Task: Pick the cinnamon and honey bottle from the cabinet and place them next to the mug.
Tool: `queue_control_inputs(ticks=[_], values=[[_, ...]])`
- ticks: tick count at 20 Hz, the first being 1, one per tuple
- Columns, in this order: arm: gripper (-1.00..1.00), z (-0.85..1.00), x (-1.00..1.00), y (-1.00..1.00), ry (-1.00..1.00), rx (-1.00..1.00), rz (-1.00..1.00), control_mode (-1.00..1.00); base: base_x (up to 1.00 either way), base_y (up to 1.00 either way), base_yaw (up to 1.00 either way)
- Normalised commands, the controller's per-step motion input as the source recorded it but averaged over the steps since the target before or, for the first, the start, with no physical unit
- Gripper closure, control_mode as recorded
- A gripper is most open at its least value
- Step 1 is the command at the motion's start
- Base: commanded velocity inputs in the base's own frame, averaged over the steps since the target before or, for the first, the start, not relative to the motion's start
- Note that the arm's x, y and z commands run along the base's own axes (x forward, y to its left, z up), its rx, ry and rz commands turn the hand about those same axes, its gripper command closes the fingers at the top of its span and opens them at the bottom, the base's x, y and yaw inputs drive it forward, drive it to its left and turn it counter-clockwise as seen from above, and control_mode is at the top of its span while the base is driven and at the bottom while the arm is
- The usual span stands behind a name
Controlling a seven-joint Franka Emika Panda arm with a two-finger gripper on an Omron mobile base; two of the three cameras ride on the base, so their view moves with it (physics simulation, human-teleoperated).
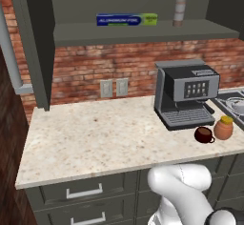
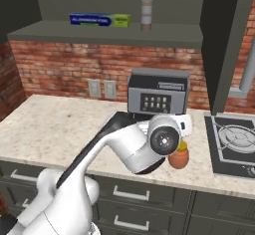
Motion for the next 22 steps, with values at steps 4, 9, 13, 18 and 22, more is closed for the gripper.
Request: queue_control_inputs(ticks=[4, 9, 13, 18, 22], values=[[-1.00, 0.80, -0.08, 0.94, 0.07, -0.10, -0.40, -1.00, 0.00, 0.00, 0.00], [-1.00, 1.00, -0.03, 0.95, 0.05, -0.13, -0.36, -1.00, 0.00, 0.00, 0.00], [-1.00, 0.98, 0.21, 0.48, 0.12, -0.06, -0.36, -1.00, 0.00, 0.00, 0.00], [-1.00, 0.90, 0.53, 0.02, 0.06, 0.02, -0.29, -1.00, 0.00, 0.00, 0.00], [-1.00, 0.88, 0.15, 0.21, 0.00, 0.16, -0.04, -1.00, 0.00, 0.00, 0.00]])
